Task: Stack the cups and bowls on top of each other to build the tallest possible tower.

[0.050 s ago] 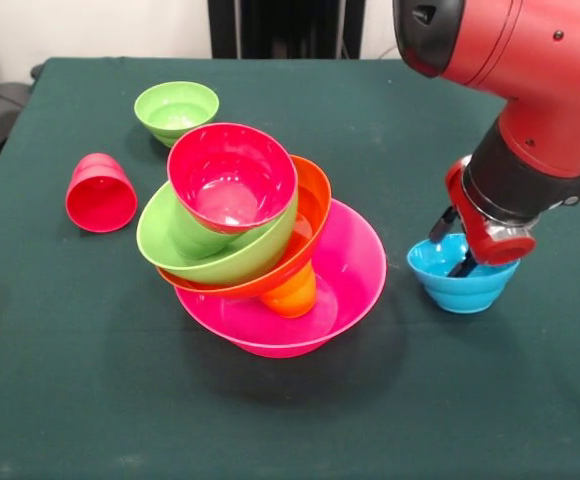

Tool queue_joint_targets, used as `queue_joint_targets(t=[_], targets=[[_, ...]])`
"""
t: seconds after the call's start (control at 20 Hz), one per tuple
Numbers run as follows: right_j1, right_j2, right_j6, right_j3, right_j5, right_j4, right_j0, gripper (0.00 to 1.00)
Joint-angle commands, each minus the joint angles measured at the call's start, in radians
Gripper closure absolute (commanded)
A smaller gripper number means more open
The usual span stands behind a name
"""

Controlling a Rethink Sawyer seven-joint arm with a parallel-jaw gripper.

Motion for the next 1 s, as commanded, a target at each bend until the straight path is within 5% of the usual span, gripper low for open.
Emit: queue_joint_targets(t=[0.05,0.45,1.0], targets=[[0.004,0.128,0.082,0.09,-0.127,-0.016,0.014,0.0],[-0.087,0.158,0.048,0.175,-0.1,0.0,0.016,0.0],[-0.095,0.145,0.076,0.158,-0.061,-0.006,0.03,0.0]])
